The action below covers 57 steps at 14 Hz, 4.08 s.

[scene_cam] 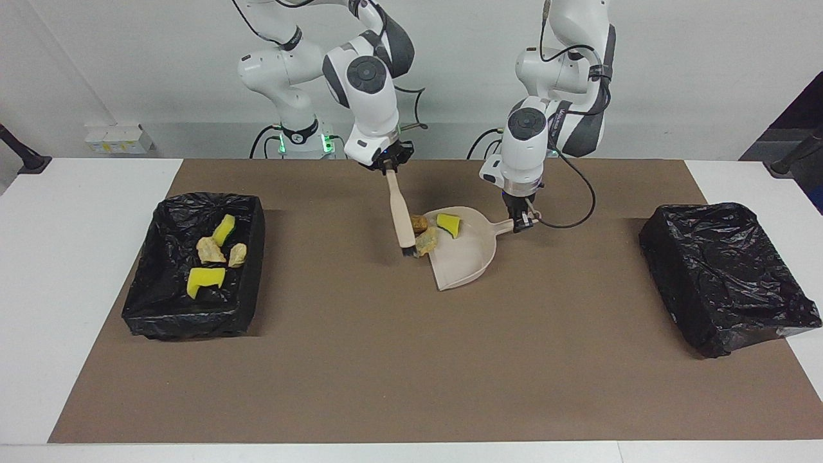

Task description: Sweep and dump trash in bin

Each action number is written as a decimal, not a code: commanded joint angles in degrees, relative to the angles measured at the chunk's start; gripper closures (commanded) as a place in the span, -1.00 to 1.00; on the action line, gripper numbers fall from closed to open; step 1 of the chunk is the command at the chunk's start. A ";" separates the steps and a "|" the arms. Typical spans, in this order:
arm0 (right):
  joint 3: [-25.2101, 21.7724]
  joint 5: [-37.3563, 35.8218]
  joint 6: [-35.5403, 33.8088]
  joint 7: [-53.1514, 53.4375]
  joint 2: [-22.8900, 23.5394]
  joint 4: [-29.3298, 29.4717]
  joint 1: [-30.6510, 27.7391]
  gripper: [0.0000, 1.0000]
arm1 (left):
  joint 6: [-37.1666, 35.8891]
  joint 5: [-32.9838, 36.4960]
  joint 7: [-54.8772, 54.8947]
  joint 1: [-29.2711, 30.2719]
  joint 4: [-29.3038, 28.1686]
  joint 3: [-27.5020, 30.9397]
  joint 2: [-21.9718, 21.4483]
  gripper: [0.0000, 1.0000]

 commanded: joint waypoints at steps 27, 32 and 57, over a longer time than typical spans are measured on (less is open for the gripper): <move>1.37 -3.26 4.06 33.85 -0.96 3.03 21.88 1.00 | -6.51 -4.40 21.72 18.69 15.97 0.34 5.72 1.00; 1.28 -4.05 14.51 43.62 8.08 3.65 31.03 1.00 | -13.20 -4.23 37.11 28.98 29.33 0.69 12.50 1.00; 0.49 -7.20 10.75 30.38 -3.32 4.35 11.72 -1.00 | -13.74 53.03 42.86 44.22 39.29 1.40 15.32 1.00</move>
